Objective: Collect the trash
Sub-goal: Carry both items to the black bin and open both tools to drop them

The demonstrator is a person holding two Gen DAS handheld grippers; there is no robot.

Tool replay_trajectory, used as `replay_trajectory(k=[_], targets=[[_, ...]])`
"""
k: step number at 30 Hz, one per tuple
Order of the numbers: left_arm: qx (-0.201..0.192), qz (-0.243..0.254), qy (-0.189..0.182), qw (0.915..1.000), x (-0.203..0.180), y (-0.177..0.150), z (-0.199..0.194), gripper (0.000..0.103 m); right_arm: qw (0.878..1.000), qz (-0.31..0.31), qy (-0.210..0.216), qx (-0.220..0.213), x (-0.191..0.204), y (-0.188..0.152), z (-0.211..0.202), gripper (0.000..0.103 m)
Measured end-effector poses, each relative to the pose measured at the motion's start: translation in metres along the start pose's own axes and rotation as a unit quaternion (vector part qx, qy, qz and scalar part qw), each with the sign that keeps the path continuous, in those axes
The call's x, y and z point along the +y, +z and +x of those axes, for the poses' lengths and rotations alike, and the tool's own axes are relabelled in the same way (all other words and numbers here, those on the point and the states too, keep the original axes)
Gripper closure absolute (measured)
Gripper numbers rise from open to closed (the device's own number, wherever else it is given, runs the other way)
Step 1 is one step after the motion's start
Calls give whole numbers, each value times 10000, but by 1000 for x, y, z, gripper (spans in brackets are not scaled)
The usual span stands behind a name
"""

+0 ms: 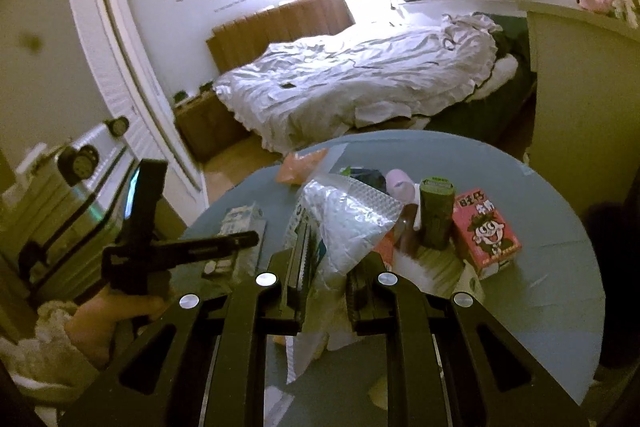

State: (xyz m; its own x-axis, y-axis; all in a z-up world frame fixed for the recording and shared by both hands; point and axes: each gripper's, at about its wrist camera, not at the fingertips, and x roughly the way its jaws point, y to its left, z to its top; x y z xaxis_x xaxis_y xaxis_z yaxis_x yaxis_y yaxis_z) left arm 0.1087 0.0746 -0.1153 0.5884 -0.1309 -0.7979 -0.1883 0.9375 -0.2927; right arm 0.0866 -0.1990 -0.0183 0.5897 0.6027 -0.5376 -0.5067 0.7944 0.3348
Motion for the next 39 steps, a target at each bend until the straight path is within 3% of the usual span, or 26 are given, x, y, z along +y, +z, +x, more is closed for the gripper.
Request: replay_trajectory(k=[7,11,15,20,27,31,35,39], targets=[[-440,312,-471,9974,-28,7,-36,46,9969,214,372,-658,-19,9,-44,87],[-596,629,-886,9923,-65,12,-53,46,9937,423,208,-1018,-44,9,-70,87],[-662,1011,-1352,9834,-112,16,-59,46,9846,979,-23,-1450,-94,5,-103,87],[-546,1524,-2052,9653,-184,16,-51,46,9712,1548,-606,-1708,-159,-9,-132,87],[-55,1958,-2992,9339,-277,6,-10,46,9517,2278,-1286,-1608,-242,-43,-133,87],[354,2077,-3323,9193,-324,-1,24,46,9410,2648,-1585,-1389,-279,-63,-119,87],[829,2233,-3331,9123,-368,-12,66,46,9317,2937,-1897,-984,-315,-81,-97,87],[1336,2268,-3175,9110,-400,-24,112,47,9196,3323,-2028,-529,-349,-94,-77,87]])
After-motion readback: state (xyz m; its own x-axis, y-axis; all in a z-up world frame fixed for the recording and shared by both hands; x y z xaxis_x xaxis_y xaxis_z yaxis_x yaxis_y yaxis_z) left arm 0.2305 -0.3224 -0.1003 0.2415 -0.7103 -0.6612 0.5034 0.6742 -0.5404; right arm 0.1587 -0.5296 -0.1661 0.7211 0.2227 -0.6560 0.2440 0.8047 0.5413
